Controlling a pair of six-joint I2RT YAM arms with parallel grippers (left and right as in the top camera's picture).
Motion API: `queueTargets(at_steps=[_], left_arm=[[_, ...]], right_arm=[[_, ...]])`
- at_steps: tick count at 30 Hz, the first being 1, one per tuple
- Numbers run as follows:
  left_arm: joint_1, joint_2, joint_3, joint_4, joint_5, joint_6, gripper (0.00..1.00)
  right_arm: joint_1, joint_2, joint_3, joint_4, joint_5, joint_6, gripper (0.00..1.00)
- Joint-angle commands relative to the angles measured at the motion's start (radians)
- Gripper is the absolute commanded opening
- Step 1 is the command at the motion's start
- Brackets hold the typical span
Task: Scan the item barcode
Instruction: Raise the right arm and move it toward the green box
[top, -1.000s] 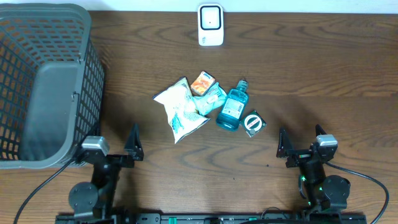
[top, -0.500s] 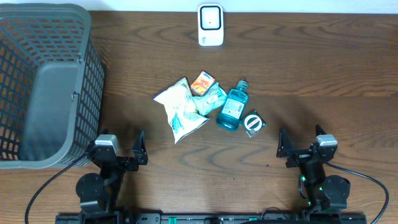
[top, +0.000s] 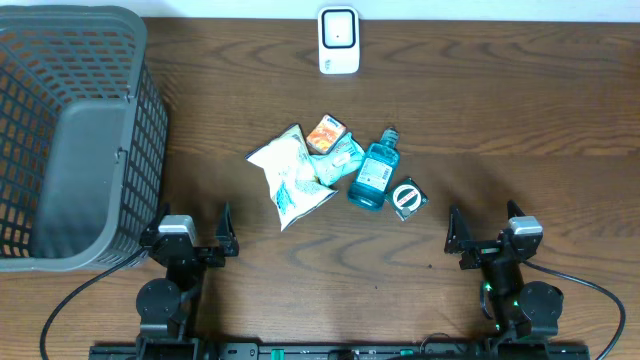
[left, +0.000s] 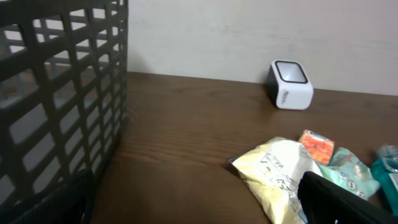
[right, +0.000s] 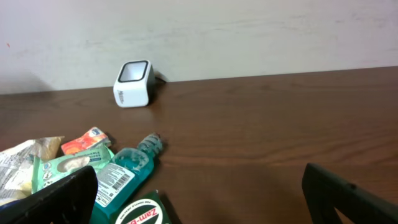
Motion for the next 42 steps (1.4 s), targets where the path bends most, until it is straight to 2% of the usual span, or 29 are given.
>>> queueTargets(at_steps=[1,7,9,34,39,42], left_arm=[[-0.003,-0.005,-0.015,-0.034,-0.035,0.013,0.98],[-0.003,0.015,-0.015,-0.052,-0.031,0.008,0.98],[-0.003,0.015,-0.015,-0.048,-0.015,-0.038,0.98],[-0.003,0.015,-0.015,-0.048,-0.015,-0.036,0.98],[-0.003,0.015,-0.015,-0.048,-0.015,-0.036,0.98],[-0.003,0.015,-0.015,-0.048,-0.015,-0.036,0.98]], right_arm=[[0.006,-0.004,-0.001,-0.004,-0.002,0.010,0.99],[0.006,-0.004,-0.001,-0.004,-0.002,0.010,0.99],[0.006,-0.004,-0.001,-0.004,-0.002,0.010,0.99],[0.006,-0.004,-0.001,-0.003,-0.007,0.011,0.99],[0.006,-0.004,-0.001,0.211,-0.024,0.074,0.99],[0.006,-0.004,-0.001,0.451,-0.026,0.134,0.99]])
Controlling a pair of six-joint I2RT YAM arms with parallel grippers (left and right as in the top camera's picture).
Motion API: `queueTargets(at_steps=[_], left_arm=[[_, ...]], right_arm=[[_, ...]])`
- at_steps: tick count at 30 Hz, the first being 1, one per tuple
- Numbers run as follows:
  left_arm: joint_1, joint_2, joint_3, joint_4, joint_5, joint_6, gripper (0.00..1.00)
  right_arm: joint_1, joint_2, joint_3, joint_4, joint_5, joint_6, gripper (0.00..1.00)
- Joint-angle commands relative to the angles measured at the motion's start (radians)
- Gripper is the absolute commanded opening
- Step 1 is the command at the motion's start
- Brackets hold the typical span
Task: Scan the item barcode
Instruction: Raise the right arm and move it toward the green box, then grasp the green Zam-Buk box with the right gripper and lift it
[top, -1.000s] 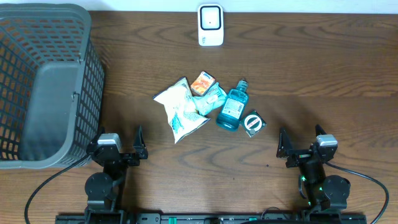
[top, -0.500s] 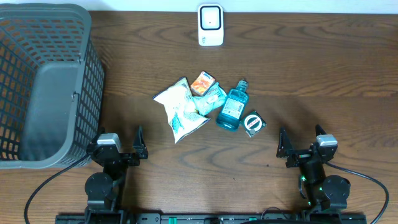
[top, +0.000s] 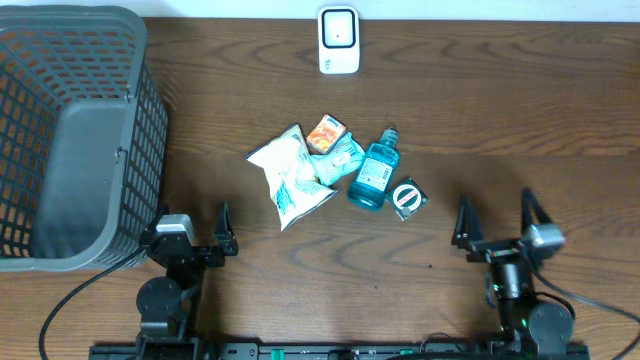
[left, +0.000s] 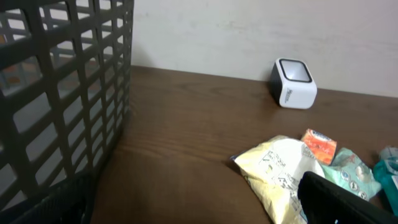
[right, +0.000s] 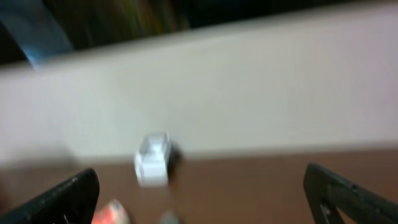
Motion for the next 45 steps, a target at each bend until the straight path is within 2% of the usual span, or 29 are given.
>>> queueTargets(at_steps=[1,8,13,20,23,25,28,29,32,40,42,45], left_arm=[[-0.003,0.002,-0.017,-0.034,-0.002,-0.008,0.98],[-0.003,0.002,-0.017,-0.034,-0.002,-0.008,0.98],[-0.003,0.002,-0.017,-0.034,-0.002,-0.008,0.98],[-0.003,0.002,-0.017,-0.034,-0.002,-0.008,0.98],[-0.003,0.002,-0.017,-0.034,-0.002,-0.008,0.98],[-0.003,0.002,-0.017,-0.034,-0.002,-0.008,0.98],[-0.003,0.002,-0.017,-0.034,-0.002,-0.008,0.98],[-0.003,0.002,-0.017,-0.034,-0.002,-0.008,0.98],[-0.003,0.002,-0.017,-0.034,-0.002,-0.008,0.98],[-0.003,0.002,-0.017,-0.034,-0.002,-0.008,0.98],[-0.003,0.002,-0.017,-0.034,-0.002,-0.008,0.98],[-0.003,0.002,-0.017,-0.034,-0.002,-0.008,0.98]], right_arm=[[0.006,-0.006,-0.002,0.145,-0.011,0.071,0.99],[0.006,0.018,-0.002,0.284,0.038,0.086,0.99],[0.006,0.129,0.008,0.433,0.050,0.086,0.99],[0.006,0.467,0.127,0.534,-0.022,0.117,0.99],[0.006,0.691,0.242,0.544,-0.101,0.124,0.99],[0.006,0.779,0.286,0.545,-0.173,0.159,0.99],[0.006,0.927,0.354,0.563,-0.270,0.288,0.99],[0.009,1.001,0.376,0.563,-0.284,0.344,0.99],[0.023,1.095,0.384,0.573,-0.300,0.361,0.99],[0.017,1.107,0.385,0.546,-0.361,0.359,0.99],[0.046,1.122,0.409,0.531,-0.412,0.274,0.99],[0.134,1.156,0.554,0.264,-0.389,0.144,0.99]])
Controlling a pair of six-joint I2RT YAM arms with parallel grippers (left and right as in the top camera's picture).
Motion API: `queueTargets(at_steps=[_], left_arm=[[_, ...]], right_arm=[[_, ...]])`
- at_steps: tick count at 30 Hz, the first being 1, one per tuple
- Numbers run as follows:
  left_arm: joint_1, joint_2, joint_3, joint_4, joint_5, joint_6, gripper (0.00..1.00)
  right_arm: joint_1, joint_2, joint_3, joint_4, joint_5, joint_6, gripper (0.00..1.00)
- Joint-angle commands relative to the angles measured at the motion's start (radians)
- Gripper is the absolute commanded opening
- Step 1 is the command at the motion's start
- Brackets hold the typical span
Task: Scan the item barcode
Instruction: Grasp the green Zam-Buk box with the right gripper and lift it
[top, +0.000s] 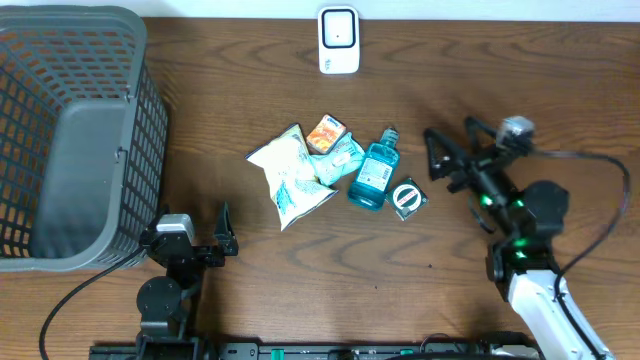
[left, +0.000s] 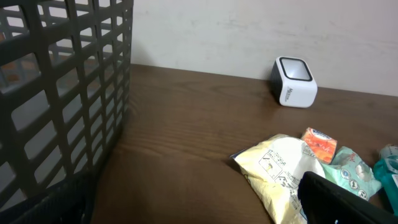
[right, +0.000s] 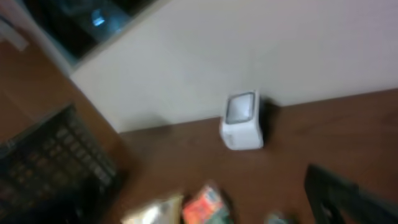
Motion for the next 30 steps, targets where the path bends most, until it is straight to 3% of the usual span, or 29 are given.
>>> queueTargets(at_steps=[1,2,4,8,17,22,30], left_arm=[[-0.002,-0.003,-0.018,-0.033,-0.002,-0.008,0.98],[-0.002,-0.003,-0.018,-0.033,-0.002,-0.008,0.98],[-0.002,-0.003,-0.018,-0.033,-0.002,-0.008,0.98],[-0.002,-0.003,-0.018,-0.033,-0.002,-0.008,0.98],[-0.002,-0.003,-0.018,-0.033,-0.002,-0.008,0.98],[-0.002,-0.003,-0.018,-0.033,-0.002,-0.008,0.98],[-0.002,-0.003,-0.018,-0.033,-0.002,-0.008,0.98]], right_arm=[[0.109,0.052,0.206,-0.279,0.002,-0.211,0.99],[0.161,0.090,0.348,-0.532,0.075,-0.290,0.99],[0.214,0.138,0.523,-0.851,0.248,-0.332,0.99],[0.254,0.171,0.686,-1.176,0.431,-0.332,0.99],[0.266,0.207,0.636,-1.336,0.385,-0.411,0.99],[0.288,0.462,0.636,-1.401,0.377,-0.488,0.99],[0.331,0.600,0.636,-1.403,0.469,-0.552,0.99]])
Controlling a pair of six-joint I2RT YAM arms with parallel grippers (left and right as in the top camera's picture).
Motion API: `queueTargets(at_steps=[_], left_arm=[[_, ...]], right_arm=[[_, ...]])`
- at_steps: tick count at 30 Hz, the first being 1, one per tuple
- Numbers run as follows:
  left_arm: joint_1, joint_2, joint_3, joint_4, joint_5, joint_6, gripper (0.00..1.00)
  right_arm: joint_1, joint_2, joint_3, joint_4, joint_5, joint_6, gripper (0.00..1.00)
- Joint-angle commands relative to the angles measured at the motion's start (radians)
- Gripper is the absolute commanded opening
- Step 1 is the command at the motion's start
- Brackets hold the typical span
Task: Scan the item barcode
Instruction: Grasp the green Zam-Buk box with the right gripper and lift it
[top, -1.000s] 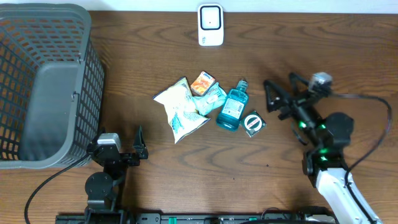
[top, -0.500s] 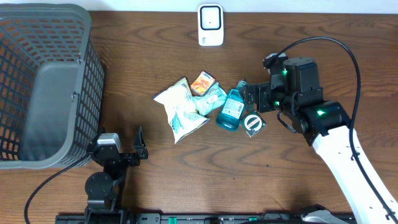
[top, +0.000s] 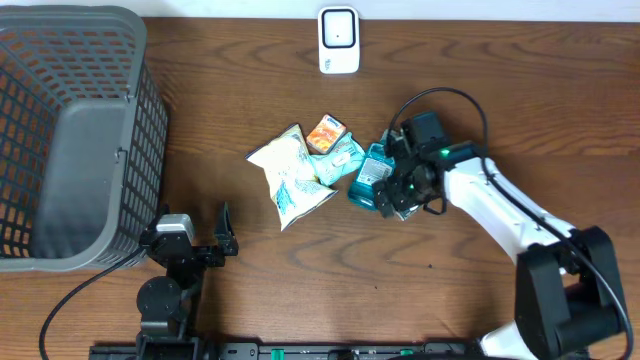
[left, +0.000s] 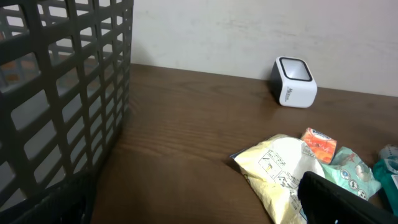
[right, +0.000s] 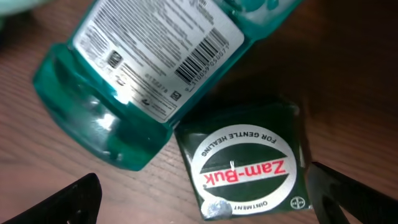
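Note:
A white barcode scanner (top: 339, 40) stands at the table's far edge, also seen in the left wrist view (left: 293, 91). In the middle lie a teal mouthwash bottle (right: 143, 68) with its barcode label up and a green Zam-Buk box (right: 245, 162). My right gripper (right: 208, 202) hangs open just over the box, one finger on each side of it; in the overhead view the gripper (top: 400, 193) covers most of the box. My left gripper (left: 199, 211) rests open at the front left, holding nothing.
A pale snack bag (top: 290, 175), an orange packet (top: 326, 132) and a mint wipes pack (top: 343, 155) lie left of the bottle (top: 368, 178). A tall grey mesh basket (top: 150, 120) fills the left side.
My right arm was raised right of the items, its camera facing the scanner. Now it is stretched left and lowered, open, over the Zam-Buk box and bottle. The left arm has not moved.
Both arms first rested open at the table's front edge. Then the right gripper was lifted at the front right, then up beside the items on the right. Now it is down over the green box. The items lie where they were.

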Motion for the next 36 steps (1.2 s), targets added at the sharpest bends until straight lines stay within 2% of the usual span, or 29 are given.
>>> queueTargets(at_steps=[1,10,13,14,15,16,19,22,25,28,30,36], left_arm=[[-0.002,-0.003,-0.018,-0.033,-0.002,-0.005,0.98],[-0.002,-0.003,-0.018,-0.033,-0.002,-0.005,0.98],[-0.002,-0.003,-0.018,-0.033,-0.002,-0.005,0.98],[-0.002,-0.003,-0.018,-0.033,-0.002,-0.005,0.98],[-0.002,-0.003,-0.018,-0.033,-0.002,-0.005,0.98],[-0.002,-0.003,-0.018,-0.033,-0.002,-0.005,0.98],[-0.002,-0.003,-0.018,-0.033,-0.002,-0.005,0.98],[-0.002,-0.003,-0.018,-0.033,-0.002,-0.005,0.98],[-0.002,-0.003,-0.018,-0.033,-0.002,-0.005,0.98],[-0.002,-0.003,-0.018,-0.033,-0.002,-0.005,0.98],[-0.002,-0.003,-0.018,-0.033,-0.002,-0.005,0.98],[-0.002,-0.003,-0.018,-0.033,-0.002,-0.005,0.98]], right_arm=[[0.013,0.050,-0.002,0.006,0.085,-0.051,0.99],[0.013,0.189,-0.002,0.056,0.147,-0.069,0.98],[0.013,0.221,-0.002,0.048,0.147,-0.069,0.85],[0.013,0.224,-0.002,0.047,0.145,-0.068,0.78],[0.013,0.224,-0.002,0.047,0.138,-0.056,0.65],[0.013,0.223,0.000,0.048,0.134,-0.036,0.60],[0.013,0.223,0.003,0.040,0.115,0.013,0.58],[0.013,0.223,0.029,-0.028,0.101,0.064,0.45],[0.012,0.223,0.090,-0.133,0.088,0.218,0.36],[0.012,0.223,0.160,-0.236,-0.011,0.286,0.36],[0.012,0.223,0.229,-0.323,-0.186,0.291,0.36],[0.012,0.223,0.291,-0.404,-0.417,0.291,0.29]])
